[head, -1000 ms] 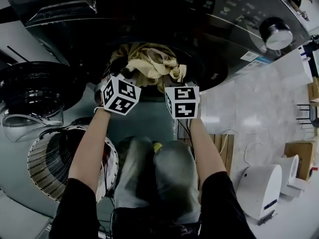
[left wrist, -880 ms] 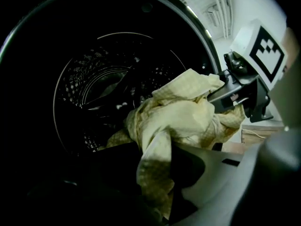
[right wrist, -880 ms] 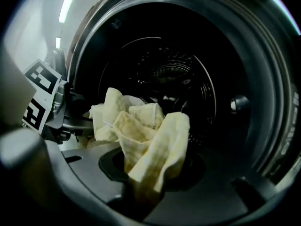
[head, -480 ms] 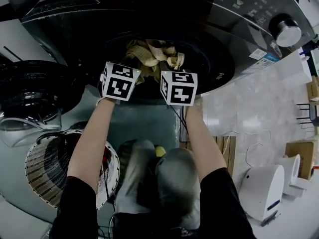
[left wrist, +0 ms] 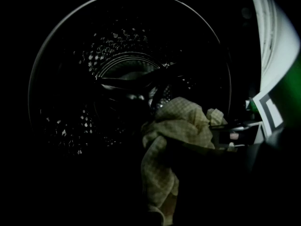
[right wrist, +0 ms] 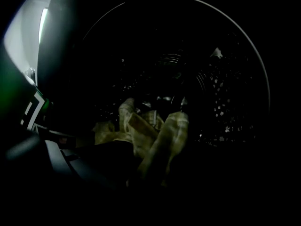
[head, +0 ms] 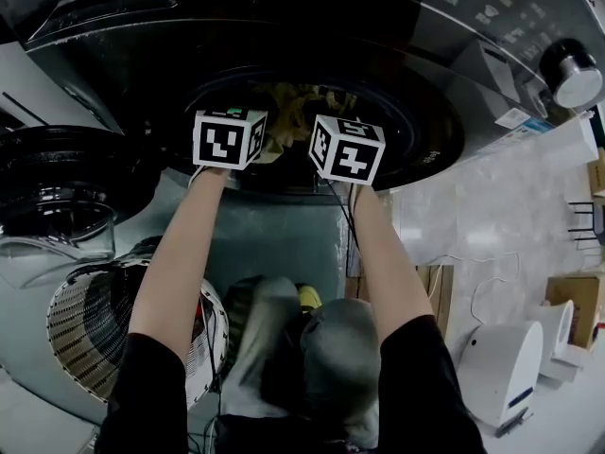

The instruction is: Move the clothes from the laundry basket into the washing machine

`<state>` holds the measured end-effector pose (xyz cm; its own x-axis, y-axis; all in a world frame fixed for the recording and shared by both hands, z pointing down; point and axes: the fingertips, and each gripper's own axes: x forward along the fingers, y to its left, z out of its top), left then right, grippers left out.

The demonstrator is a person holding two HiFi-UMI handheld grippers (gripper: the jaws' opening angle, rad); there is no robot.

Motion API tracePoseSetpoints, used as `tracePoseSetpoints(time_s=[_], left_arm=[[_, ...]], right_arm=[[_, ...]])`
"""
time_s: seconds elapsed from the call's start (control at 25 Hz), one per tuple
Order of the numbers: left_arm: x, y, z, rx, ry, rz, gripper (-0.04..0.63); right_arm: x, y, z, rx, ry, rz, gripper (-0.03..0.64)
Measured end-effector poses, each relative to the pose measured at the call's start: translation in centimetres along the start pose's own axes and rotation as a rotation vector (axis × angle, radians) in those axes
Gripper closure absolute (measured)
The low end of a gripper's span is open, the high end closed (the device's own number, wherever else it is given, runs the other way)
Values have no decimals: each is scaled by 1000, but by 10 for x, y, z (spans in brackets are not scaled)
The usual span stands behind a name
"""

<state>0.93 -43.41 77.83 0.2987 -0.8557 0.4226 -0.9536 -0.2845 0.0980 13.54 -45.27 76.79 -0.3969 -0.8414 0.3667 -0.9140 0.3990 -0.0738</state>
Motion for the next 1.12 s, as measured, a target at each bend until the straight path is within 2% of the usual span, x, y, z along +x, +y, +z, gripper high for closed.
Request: tracePoseSetpoints(time_s=[0.12,0.24,0.36,0.56,0.64,0.88,0.92,0.96,1.0,1.12], left_arm=[[0,2,5,-31,-30,-6,345],[-2,3,8,-24,-38,1,337],[-5,2,10,2,-37,12,337],[-12,2,11,5,-39,27,341],[-16,1,11,14,-41,30,356],[-29,-4,16,23,-62,42,459],[-32,-4,16,15,-60,45,483],[-35,-3,15,6,-54,50,528],[-38,-2,13,1,-43,55,580],[-49,-7,4,12,-2,51,584]], right_arm=[[1,-2,-1,21,-11,-6,365],[-1,-2,8,72,-57,6,334],[-5,1,18,77,-89,23,331],[-12,4,13,86,-71,46,333],[-16,4,10,96,-64,45,359],[-26,2,4,94,-39,40,499],[-29,2,3,94,-32,40,532],[-31,2,2,97,-24,43,610],[-34,3,1,102,-15,49,612],[-47,6,-4,84,12,63,612]])
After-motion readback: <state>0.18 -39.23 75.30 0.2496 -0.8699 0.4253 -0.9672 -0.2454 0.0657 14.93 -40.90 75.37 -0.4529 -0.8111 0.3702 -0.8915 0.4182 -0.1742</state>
